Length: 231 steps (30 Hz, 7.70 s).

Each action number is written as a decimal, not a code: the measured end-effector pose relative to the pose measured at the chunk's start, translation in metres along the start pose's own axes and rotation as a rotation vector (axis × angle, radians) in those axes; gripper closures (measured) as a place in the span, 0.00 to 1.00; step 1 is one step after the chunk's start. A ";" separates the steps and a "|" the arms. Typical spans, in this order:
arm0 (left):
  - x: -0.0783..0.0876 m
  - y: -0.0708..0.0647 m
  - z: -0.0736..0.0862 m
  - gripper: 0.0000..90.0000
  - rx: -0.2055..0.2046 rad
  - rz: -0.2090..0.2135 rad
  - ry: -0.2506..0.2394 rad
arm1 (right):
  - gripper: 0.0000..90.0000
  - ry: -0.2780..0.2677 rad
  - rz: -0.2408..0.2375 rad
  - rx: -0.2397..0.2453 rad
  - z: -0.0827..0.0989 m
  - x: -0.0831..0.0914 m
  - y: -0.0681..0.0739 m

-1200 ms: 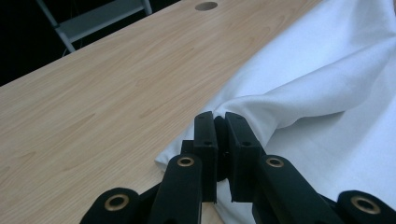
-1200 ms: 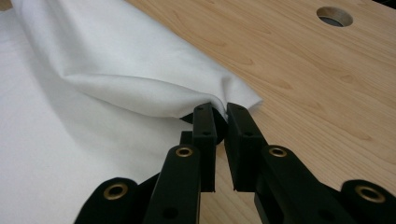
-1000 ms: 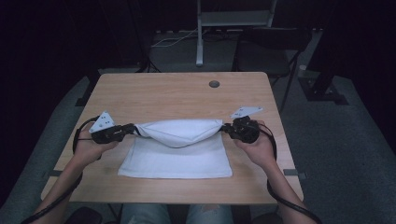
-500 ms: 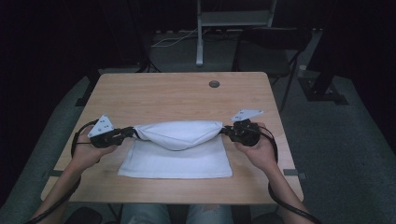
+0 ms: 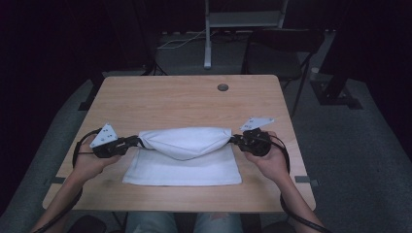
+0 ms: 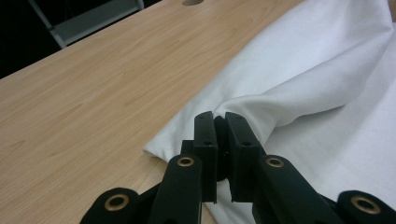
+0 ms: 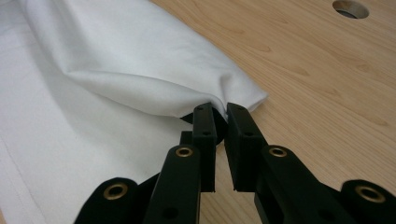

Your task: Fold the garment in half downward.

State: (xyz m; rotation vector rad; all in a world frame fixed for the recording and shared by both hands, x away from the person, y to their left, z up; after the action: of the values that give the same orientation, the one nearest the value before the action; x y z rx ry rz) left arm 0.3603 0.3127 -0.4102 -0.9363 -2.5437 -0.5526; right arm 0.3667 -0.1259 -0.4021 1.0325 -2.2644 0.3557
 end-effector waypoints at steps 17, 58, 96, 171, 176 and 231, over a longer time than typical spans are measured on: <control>0.006 -0.005 0.002 0.94 -0.001 0.006 -0.004 | 0.92 -0.007 -0.006 0.007 0.003 0.006 0.007; 0.026 -0.016 0.006 0.94 -0.022 0.020 -0.016 | 0.92 -0.015 -0.021 0.037 0.012 0.020 0.027; 0.042 -0.030 0.009 0.94 -0.043 0.036 -0.028 | 0.92 -0.012 -0.029 0.058 0.022 0.030 0.042; 0.011 -0.062 0.030 0.62 -0.090 0.189 0.113 | 0.65 0.173 -0.086 0.087 0.046 -0.012 0.068; 0.010 -0.062 0.036 0.62 -0.107 0.174 0.157 | 0.65 0.180 -0.083 0.091 0.048 -0.010 0.068; -0.057 -0.102 -0.014 0.48 -0.146 0.131 0.169 | 0.46 0.189 -0.086 0.038 -0.005 -0.073 0.088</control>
State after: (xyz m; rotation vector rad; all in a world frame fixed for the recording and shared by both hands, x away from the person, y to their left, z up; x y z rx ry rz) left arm 0.3351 0.2043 -0.4480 -1.0502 -2.2988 -0.7522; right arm 0.3391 -0.0225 -0.4435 1.0653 -2.0455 0.4417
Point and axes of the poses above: each handheld gripper's, and its own axes: x roughly backward along the jaws, z roughly out of its underside, y roughly to its left, the point moved 2 cm from there along -x, roughly forward along the jaws, and after that the axes turned 5 degrees about -z, right-handed, at the moved point
